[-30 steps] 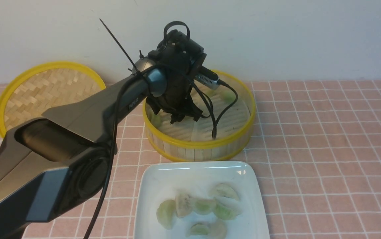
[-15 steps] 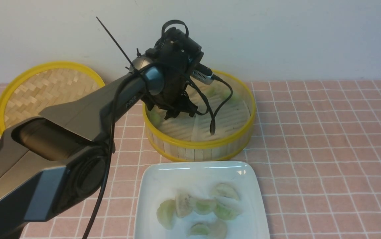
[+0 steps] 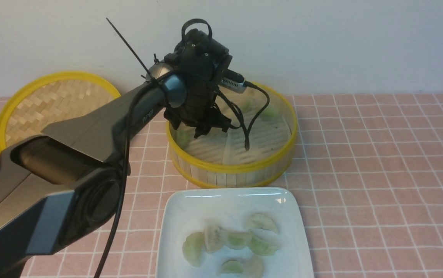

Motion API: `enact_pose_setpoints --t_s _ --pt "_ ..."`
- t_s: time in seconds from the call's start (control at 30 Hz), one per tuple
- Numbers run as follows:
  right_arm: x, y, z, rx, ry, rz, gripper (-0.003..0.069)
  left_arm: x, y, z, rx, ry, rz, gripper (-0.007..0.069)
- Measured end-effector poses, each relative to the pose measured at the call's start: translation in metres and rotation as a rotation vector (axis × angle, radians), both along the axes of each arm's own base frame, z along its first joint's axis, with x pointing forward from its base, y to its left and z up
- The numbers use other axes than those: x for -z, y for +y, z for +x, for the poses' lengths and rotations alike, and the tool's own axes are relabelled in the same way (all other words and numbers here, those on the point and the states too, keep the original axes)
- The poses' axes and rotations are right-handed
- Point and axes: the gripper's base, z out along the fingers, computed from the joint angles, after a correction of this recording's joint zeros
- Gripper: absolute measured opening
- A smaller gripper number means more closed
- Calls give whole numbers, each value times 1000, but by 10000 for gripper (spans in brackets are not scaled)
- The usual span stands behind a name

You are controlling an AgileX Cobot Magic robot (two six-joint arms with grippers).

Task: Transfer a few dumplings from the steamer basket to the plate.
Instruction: Use the left arm to grab a dumpling from the steamer

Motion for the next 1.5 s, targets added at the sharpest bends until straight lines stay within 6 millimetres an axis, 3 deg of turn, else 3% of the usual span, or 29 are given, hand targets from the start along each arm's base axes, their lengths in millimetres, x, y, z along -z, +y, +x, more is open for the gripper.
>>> enact_pose_setpoints --t_s 0.2,0.57,0.77,1.0,1.07,1.2,1.23,1.37,1.5 --pt "0 0 0 -9 -2 -2 -15 -2 -13 -5 61 41 -126 267" --pt "0 0 0 -12 -3 -4 -15 -23 -1 -6 72 -16 -10 257" --pt "0 0 0 -12 -3 -4 -15 -21 -3 -3 81 -39 -26 344" --pt "0 0 0 -12 -3 -4 -15 -1 -7 2 63 -33 -46 448" --pt "0 0 0 -12 -3 -4 -15 8 -7 4 52 -22 -59 440" --pt "0 1 0 -14 0 -1 -15 15 -8 3 37 12 -90 271" --pt "0 1 0 -14 0 -1 -15 15 -8 3 36 13 -89 267" --pt "0 1 -1 -16 6 -3 -15 -6 -6 -2 17 29 -89 271" --pt "1 1 -1 -17 9 -1 -15 -59 -4 -6 22 -68 -137 271"
